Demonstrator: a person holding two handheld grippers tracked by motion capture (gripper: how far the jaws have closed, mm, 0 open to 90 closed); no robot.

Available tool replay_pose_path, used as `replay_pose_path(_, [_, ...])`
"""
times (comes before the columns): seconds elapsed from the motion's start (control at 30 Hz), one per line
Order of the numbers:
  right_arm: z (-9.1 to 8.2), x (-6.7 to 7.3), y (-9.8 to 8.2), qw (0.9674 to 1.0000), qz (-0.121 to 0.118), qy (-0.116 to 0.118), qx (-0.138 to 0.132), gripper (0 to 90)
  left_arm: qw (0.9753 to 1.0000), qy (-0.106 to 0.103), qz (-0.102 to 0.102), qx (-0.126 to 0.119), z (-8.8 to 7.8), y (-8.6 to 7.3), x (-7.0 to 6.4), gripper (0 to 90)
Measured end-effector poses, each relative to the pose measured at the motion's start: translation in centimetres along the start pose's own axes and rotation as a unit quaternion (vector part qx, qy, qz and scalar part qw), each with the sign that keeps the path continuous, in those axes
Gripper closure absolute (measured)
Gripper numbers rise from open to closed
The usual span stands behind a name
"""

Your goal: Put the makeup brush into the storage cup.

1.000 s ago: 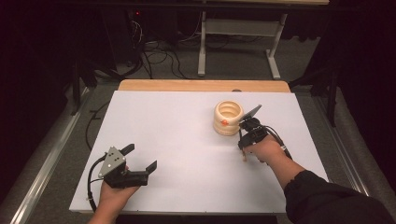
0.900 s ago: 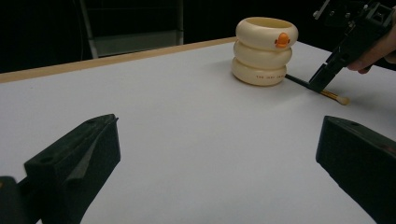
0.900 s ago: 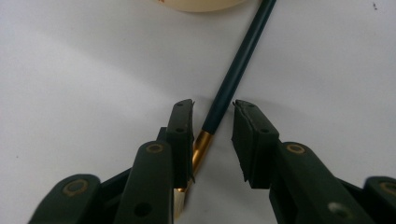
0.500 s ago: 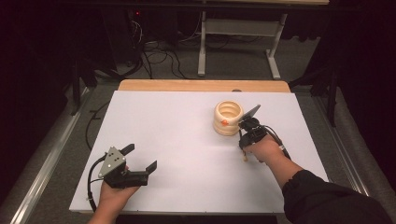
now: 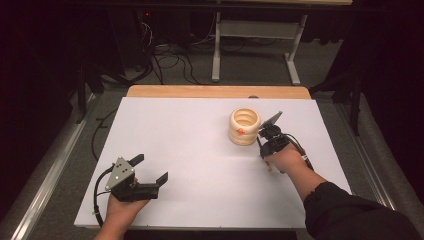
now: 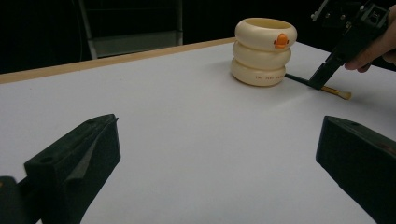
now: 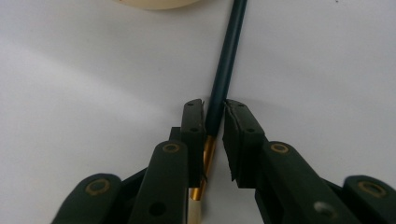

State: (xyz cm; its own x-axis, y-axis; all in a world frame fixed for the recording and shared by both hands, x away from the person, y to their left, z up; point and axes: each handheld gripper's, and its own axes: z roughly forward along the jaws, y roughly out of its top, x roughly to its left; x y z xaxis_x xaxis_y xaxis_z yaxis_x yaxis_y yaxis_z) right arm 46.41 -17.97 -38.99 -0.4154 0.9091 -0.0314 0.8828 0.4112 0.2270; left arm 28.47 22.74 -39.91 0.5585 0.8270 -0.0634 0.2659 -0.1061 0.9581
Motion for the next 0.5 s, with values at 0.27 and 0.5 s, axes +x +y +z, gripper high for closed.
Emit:
replay_pose_path(0.27, [-0.02, -0.57, -0.03, 1.0, 0.003, -0.005, 0.002, 82.6, 1.0, 0.0, 0.0, 0.0, -0.03, 0.0, 0.0, 0.6])
replay_pose_path(0.5, [-0.01, -0.91, -0.05, 1.0, 0.003, -0.008, 0.003, 83.5, 1.0, -0.001, 0.0, 0.0, 0.0, 0.0, -0.01, 0.6])
